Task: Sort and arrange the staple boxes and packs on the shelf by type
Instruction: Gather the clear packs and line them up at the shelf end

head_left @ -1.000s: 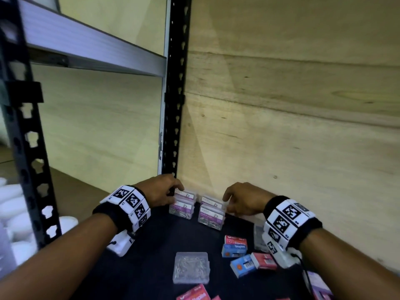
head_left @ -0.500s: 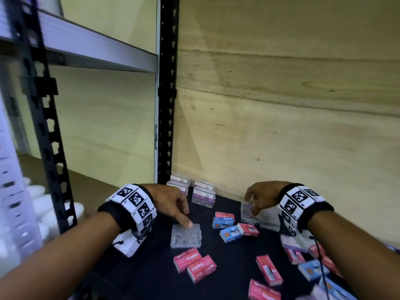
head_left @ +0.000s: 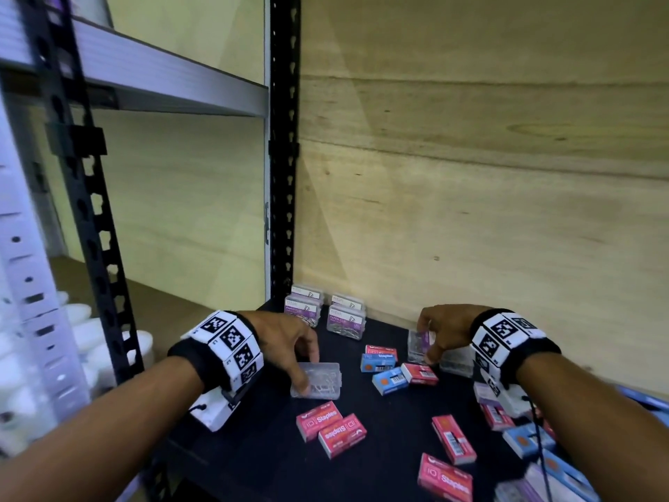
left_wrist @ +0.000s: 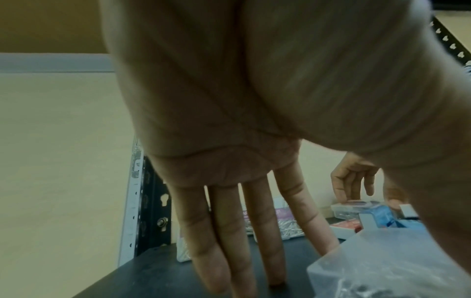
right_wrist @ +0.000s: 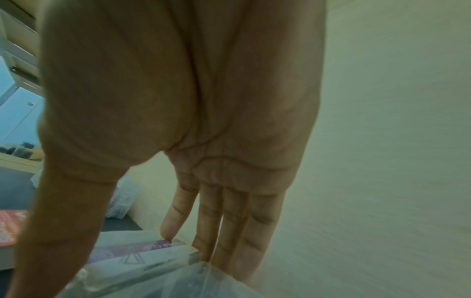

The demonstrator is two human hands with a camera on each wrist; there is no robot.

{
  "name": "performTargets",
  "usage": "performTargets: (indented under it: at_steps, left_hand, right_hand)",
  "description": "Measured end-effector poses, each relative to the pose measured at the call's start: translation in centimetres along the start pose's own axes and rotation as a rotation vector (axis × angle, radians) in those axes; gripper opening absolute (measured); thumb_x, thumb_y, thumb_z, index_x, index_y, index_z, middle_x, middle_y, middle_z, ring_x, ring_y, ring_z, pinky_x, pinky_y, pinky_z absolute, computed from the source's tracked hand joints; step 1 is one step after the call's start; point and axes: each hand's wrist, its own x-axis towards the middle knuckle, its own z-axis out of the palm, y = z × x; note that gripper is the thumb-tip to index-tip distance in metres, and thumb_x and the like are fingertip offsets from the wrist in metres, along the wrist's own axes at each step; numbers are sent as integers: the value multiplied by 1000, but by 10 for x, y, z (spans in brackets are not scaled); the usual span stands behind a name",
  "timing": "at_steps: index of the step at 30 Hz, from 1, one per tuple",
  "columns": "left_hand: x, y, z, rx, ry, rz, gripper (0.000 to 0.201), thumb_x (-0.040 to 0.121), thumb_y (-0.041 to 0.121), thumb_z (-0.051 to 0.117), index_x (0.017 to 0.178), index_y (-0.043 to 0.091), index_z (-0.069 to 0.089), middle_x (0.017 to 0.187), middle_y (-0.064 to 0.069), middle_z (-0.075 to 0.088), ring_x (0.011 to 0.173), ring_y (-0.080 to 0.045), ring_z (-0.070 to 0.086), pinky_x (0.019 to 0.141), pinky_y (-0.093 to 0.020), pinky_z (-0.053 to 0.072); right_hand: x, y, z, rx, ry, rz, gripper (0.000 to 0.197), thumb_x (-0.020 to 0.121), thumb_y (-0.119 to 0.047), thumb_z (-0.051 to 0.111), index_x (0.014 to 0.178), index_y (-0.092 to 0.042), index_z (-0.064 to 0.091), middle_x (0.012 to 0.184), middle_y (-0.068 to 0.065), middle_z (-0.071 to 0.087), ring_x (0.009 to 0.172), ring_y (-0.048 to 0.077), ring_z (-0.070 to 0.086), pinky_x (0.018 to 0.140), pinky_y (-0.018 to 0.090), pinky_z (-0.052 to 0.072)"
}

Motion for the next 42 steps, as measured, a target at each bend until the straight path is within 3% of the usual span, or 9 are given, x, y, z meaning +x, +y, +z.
performTargets:
  at_steps: [6,12,15,20,26,29,33,39,42]
  left_hand:
    - [2,-8,-8,-19,-12,-52,32,76,58,67,105,45,71,117,20,63,114,-6,53,108,-36,36]
    - [9,-13,-10,-160,0,-50,29,93,43,58,119,34,67,119,9,65,110,-10,60,105,-38,43]
    - [13,-18,-8,-197,20,-23,23,94,43,56,113,37,68,115,12,67,107,-10,62,105,-38,42]
    - [16,-17,-7,-249,98,15,26,97,38,55,117,27,68,114,9,69,108,-12,64,99,-24,45]
    - [20,-21,-7,-193,111,37,33,83,58,65,109,38,69,107,18,67,104,-5,61,99,-25,43]
    - [22,-23,-9,-150,80,60,43,79,46,75,118,32,64,110,11,67,99,-5,62,98,-28,46]
    - [22,-23,-13,-133,94,90,34,85,23,74,117,18,64,106,4,70,90,-6,64,90,-23,49]
    - [26,-38,-20,-84,145,78,27,86,21,72,112,21,65,106,4,70,91,-6,64,84,-19,49]
    - [27,-48,-26,-64,193,46,29,85,23,74,113,23,65,106,4,68,84,-2,61,81,-17,48]
  right_hand:
    - [3,-4,-2,-2,34,-19,88,74,-37,84,147,-23,36,145,4,42,128,24,46,104,37,44]
    - [4,-8,-2,-35,97,-37,92,64,-35,89,140,-26,40,133,5,42,114,25,53,95,37,50]
    - [4,-7,-1,-25,120,-70,85,66,-29,88,135,-26,40,127,3,50,108,22,55,91,35,51]
    - [2,-5,-6,26,111,-140,80,72,-24,84,138,-29,39,126,0,53,102,17,49,82,29,43]
    - [-6,-4,-18,34,132,-200,79,78,-15,80,141,-35,36,111,-3,49,81,10,53,69,24,43]
    - [-9,-7,-22,10,134,-232,79,80,-15,78,142,-36,36,107,-2,50,91,17,52,71,27,43]
    - [-15,-15,-26,46,131,-259,70,86,-13,69,143,-38,37,115,5,56,97,20,55,78,29,45]
    - [-23,-37,-30,83,133,-314,77,92,-12,63,153,-37,25,139,7,48,121,21,49,90,26,39]
    - [-23,-51,-30,104,129,-357,80,91,-14,66,154,-38,22,139,4,51,114,18,52,89,26,41]
